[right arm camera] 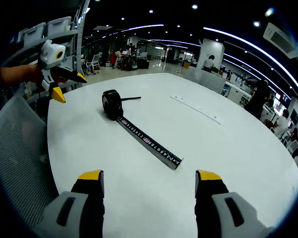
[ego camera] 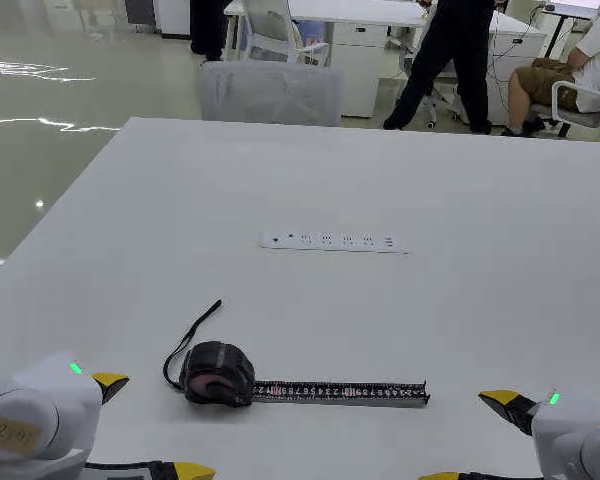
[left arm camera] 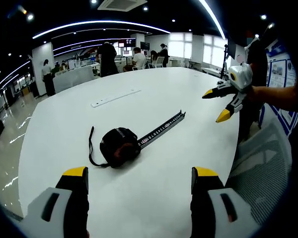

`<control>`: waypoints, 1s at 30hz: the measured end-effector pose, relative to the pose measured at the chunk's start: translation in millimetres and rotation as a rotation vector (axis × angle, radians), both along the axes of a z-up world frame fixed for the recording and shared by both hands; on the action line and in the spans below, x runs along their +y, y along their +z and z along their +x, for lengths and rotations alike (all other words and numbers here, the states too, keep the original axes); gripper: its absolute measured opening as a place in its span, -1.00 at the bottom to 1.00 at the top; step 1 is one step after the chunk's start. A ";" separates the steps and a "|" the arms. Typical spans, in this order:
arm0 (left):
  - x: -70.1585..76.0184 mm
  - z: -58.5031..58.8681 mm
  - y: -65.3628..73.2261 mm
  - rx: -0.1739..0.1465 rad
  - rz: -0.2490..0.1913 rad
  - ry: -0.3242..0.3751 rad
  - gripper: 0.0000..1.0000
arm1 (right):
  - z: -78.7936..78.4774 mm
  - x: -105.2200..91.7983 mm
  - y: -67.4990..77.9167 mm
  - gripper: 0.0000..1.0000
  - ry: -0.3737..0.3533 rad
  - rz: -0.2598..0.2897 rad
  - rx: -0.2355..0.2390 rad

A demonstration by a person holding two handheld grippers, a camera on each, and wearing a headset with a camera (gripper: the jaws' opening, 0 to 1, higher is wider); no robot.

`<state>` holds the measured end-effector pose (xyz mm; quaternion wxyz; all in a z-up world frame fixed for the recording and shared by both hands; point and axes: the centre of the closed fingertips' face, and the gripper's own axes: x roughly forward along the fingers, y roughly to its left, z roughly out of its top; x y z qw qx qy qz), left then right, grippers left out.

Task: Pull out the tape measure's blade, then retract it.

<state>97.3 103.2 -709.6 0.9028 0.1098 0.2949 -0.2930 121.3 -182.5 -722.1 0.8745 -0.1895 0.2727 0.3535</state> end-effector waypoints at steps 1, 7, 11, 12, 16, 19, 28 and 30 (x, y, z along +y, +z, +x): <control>-0.5 -1.2 -0.6 0.001 0.000 0.002 0.67 | -0.6 -0.7 1.6 0.55 -0.007 0.011 0.000; -0.9 -5.8 2.4 -0.004 -0.018 0.040 0.72 | -6.9 -3.5 4.9 0.60 -0.046 0.025 -0.005; -2.7 -8.9 4.2 -0.005 -0.030 0.072 0.76 | -12.8 -2.8 5.4 0.66 -0.068 0.025 -0.007; -3.0 -9.1 5.1 -0.006 -0.034 0.078 0.78 | -13.5 -2.3 5.8 0.67 -0.072 0.027 -0.007; -6.0 -11.2 9.2 -0.012 -0.043 0.102 0.80 | -15.4 -2.1 8.0 0.71 -0.095 0.038 -0.006; -5.6 -13.2 9.8 -0.015 -0.043 0.113 0.83 | -15.9 -2.5 11.8 0.73 -0.115 0.050 -0.016; -8.6 -18.8 11.3 -0.020 -0.048 0.132 0.98 | -18.6 -1.9 14.3 0.82 -0.128 0.060 -0.012; -8.1 -19.7 12.1 -0.020 -0.056 0.142 0.98 | -18.7 -2.4 14.3 0.83 -0.132 0.065 -0.011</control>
